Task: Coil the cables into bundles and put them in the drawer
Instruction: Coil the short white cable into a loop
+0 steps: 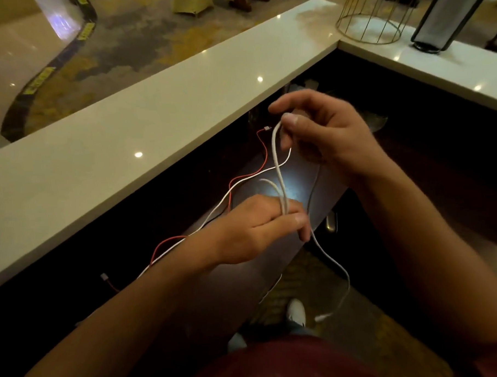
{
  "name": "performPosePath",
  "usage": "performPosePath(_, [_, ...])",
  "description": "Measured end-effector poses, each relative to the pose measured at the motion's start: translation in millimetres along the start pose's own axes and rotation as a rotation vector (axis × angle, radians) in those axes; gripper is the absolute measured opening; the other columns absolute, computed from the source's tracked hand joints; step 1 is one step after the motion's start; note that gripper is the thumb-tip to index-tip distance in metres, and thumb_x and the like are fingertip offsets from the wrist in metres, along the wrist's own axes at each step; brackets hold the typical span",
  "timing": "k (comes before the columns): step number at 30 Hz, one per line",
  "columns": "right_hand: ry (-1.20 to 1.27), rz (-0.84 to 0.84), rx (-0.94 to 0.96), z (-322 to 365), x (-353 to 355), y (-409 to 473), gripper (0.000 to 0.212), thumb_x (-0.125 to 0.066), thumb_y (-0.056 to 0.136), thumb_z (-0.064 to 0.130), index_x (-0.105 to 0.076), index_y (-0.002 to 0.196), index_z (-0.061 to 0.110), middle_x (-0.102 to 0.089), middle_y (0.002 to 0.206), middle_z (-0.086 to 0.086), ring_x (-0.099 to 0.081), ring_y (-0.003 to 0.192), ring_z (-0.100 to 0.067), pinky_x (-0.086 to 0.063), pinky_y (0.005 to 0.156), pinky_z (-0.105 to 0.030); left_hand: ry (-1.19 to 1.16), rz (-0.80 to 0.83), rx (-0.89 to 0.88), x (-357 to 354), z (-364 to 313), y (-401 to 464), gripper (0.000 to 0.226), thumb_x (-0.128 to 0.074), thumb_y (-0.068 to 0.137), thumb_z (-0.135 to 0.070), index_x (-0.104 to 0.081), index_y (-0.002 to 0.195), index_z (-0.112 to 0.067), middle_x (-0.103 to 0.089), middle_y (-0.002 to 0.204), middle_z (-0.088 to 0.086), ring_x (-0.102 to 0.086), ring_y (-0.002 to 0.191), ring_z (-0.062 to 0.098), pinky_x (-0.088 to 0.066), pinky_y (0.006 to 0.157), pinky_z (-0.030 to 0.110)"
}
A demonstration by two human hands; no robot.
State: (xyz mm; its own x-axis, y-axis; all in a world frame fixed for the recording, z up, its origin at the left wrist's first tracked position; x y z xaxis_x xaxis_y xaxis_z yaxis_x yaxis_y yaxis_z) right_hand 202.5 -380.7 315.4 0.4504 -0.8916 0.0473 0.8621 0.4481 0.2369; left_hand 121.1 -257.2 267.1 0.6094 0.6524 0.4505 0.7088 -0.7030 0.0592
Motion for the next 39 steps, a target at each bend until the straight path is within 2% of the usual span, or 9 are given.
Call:
performPosePath(4, [-0.035, -0.074, -0.064, -37, -3, 0, 0.003, -0.071, 0.091, 0.014, -0.068, 0.092, 0.016, -0.043, 0.059, -0.004, -0.037, 0.046, -0.006, -0.027, 0.044, -0.017, -0.16, 0.092, -0.08, -2, -33, -1, 0.033, -0.046, 0.104, -0.009, -0.066, 0.077, -0.004, -0.058, 0.069, -0.007, -0.053, 0.064, 0.0, -0.041, 0.067, 0.012])
performPosePath(11, [-0.35, -0.101, -0.254, -89, -6, -20, 0.018, -0.064, 0.095, 0.03, -0.072, 0.08, 0.023, -0.059, 0.065, 0.002, -0.054, 0.062, -0.029, -0.052, 0.063, -0.035, -0.223, -0.241, -0.248, 38, -40, 8, 0.027, -0.043, 0.104, -0.013, -0.066, 0.11, 0.0, -0.067, 0.066, 0.001, -0.067, 0.064, 0.016, -0.057, 0.071, 0.039])
performPosePath(13, [-0.223, -0.076, -0.385, -113, -4, -34, 0.026, -0.061, 0.095, 0.034, -0.068, 0.075, 0.018, -0.048, 0.054, 0.003, -0.039, 0.048, -0.02, -0.034, 0.05, -0.032, -0.284, -0.36, -0.269, 50, -37, 5, 0.031, -0.043, 0.103, -0.023, -0.065, 0.115, -0.006, -0.075, 0.076, 0.004, -0.074, 0.076, 0.027, -0.058, 0.077, 0.055])
performPosePath(16, [0.187, -0.078, -0.55, -141, -1, -54, 0.034, -0.056, 0.096, 0.038, -0.06, 0.079, 0.008, -0.035, 0.051, 0.004, -0.026, 0.044, -0.009, -0.021, 0.045, -0.022, -0.46, -0.525, -0.275, 65, -28, -1, 0.031, -0.044, 0.101, -0.026, -0.062, 0.12, -0.009, -0.078, 0.082, 0.006, -0.077, 0.077, 0.031, -0.06, 0.077, 0.049])
performPosePath(19, [0.192, -0.043, -0.607, -154, -2, -64, 0.028, -0.061, 0.09, 0.036, -0.065, 0.078, 0.01, -0.034, 0.052, 0.002, -0.025, 0.045, -0.01, -0.015, 0.049, -0.026, -0.508, -0.592, -0.25, 67, -16, -2, 0.04, -0.043, 0.103, -0.018, -0.045, 0.142, -0.011, -0.077, 0.097, 0.013, -0.076, 0.088, 0.033, -0.06, 0.085, 0.048])
performPosePath(23, [0.081, 0.17, -0.599, -138, -15, -65, 0.026, -0.065, 0.091, 0.035, -0.071, 0.085, 0.01, -0.038, 0.053, 0.003, -0.029, 0.049, -0.011, -0.015, 0.055, -0.033, -0.292, -0.545, -0.176, 58, 3, 6, 0.058, -0.041, 0.106, 0.0, -0.016, 0.157, -0.015, -0.066, 0.13, 0.016, -0.069, 0.116, 0.026, -0.054, 0.1, 0.039])
performPosePath(26, [0.223, 0.166, -0.552, -113, -19, -56, 0.023, -0.056, 0.091, 0.025, -0.067, 0.088, 0.005, -0.04, 0.049, 0.004, -0.033, 0.044, -0.007, -0.021, 0.047, -0.022, -0.129, -0.469, -0.125, 50, 20, 8, 0.057, -0.045, 0.106, -0.004, -0.022, 0.158, -0.014, -0.064, 0.135, 0.011, -0.064, 0.125, 0.022, -0.049, 0.109, 0.049])
performPosePath(32, [0.23, 0.268, -0.428, -82, -17, -49, 0.022, -0.059, 0.092, 0.02, -0.074, 0.103, 0.009, -0.04, 0.056, 0.0, -0.033, 0.047, -0.011, -0.015, 0.049, -0.034, 0.049, -0.309, -0.092, 39, 33, 4, 0.054, -0.045, 0.106, -0.02, -0.026, 0.157, -0.017, -0.062, 0.14, 0.004, -0.057, 0.132, 0.01, -0.045, 0.113, 0.038])
performPosePath(39, [-0.026, 0.226, -0.334, -52, -11, -43, 0.02, -0.059, 0.1, 0.012, -0.073, 0.114, 0.007, -0.055, 0.063, 0.003, -0.044, 0.056, -0.011, -0.032, 0.05, -0.023, 0.267, -0.205, 0.013, 39, 59, 0, 0.062, -0.046, 0.104, -0.039, -0.019, 0.159, -0.028, -0.071, 0.113, 0.0, -0.07, 0.099, 0.007, -0.057, 0.093, 0.04])
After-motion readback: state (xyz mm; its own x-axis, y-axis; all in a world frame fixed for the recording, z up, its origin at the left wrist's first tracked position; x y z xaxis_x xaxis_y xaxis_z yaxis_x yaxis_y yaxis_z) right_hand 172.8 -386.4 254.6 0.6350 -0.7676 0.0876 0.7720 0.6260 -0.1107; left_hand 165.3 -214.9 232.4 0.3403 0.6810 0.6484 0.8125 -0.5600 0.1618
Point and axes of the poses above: each hand's wrist, its own y-axis towards the middle knuckle, its own x-axis out of the back of the hand, z = x × y, the point moved 5 cm from there along y, towards the middle knuckle
